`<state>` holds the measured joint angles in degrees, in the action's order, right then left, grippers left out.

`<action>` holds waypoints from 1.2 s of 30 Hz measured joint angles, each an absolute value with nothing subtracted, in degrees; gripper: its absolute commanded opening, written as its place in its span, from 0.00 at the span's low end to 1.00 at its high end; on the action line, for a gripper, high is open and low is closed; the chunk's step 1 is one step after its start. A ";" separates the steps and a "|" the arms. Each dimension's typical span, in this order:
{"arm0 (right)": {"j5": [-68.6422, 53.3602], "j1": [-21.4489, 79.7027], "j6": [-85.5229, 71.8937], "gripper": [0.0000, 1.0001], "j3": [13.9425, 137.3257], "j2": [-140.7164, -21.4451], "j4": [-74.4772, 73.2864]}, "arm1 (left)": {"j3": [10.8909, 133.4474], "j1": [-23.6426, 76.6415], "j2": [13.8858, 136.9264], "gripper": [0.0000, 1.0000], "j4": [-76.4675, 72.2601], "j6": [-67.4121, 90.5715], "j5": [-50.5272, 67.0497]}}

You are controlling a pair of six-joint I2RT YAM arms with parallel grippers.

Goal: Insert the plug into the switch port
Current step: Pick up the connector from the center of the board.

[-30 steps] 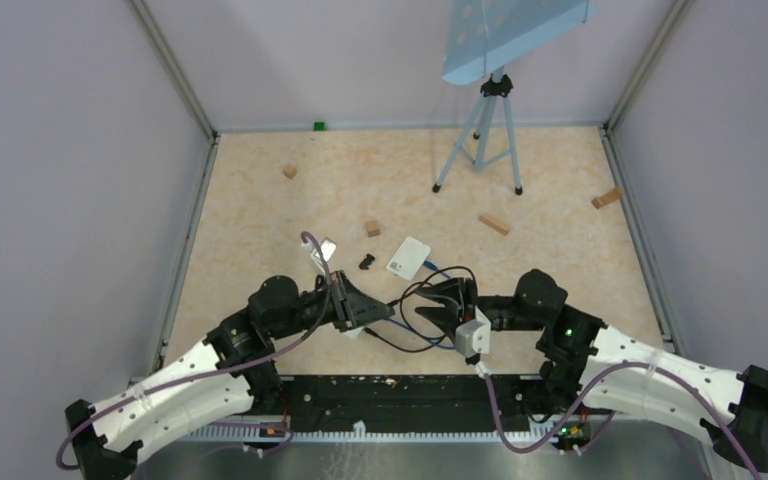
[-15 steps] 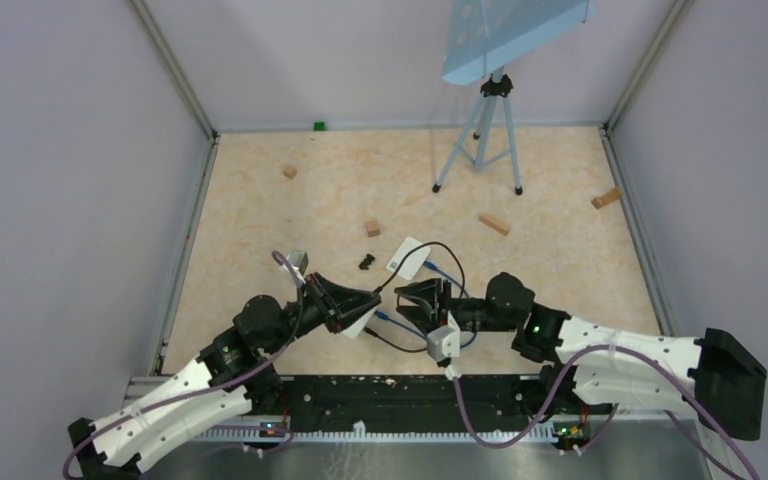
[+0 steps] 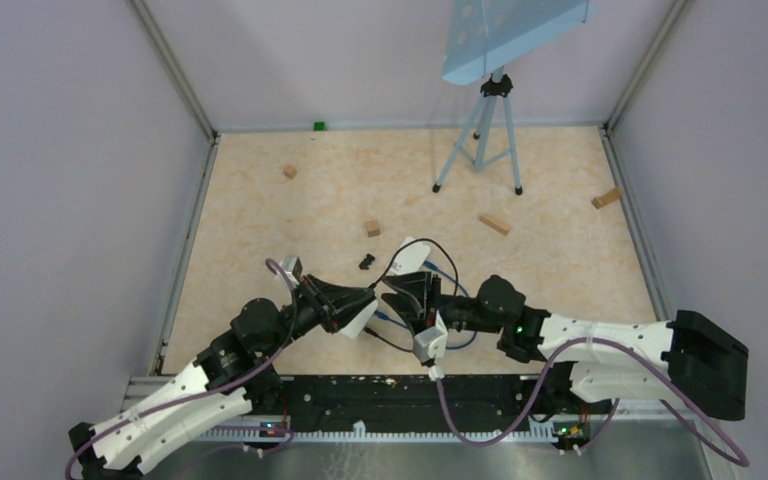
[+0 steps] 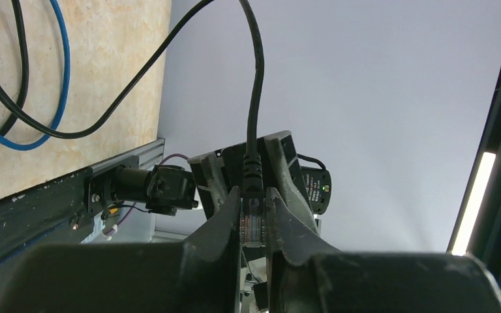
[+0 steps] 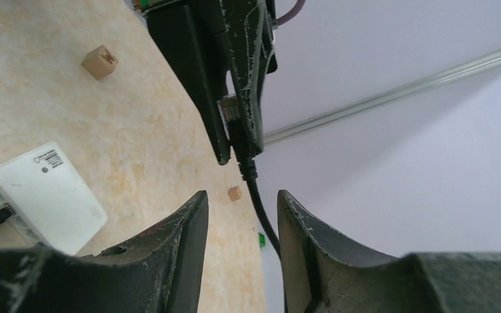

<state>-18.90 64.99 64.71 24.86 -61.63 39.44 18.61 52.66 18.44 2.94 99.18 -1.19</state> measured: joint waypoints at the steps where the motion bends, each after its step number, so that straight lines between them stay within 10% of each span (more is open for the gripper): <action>1: -18.55 65.04 64.88 0.43 24.88 -61.98 40.38 | 18.59 52.66 18.22 0.00 3.16 99.18 -1.21; 10: -17.74 65.12 65.45 0.37 27.86 -66.63 42.94 | 18.39 52.66 18.09 0.00 3.66 99.15 -1.19; 19: -18.74 65.14 65.58 0.00 30.22 -69.56 41.23 | 17.41 52.66 18.09 0.00 1.65 99.37 -1.41; 25: -18.20 65.14 64.16 0.00 31.31 -69.17 36.56 | 16.40 52.66 18.02 0.94 0.08 95.81 -2.94; 36: -10.74 65.23 48.12 0.00 31.29 -54.41 25.71 | 34.30 52.66 13.04 0.98 8.49 56.77 -16.32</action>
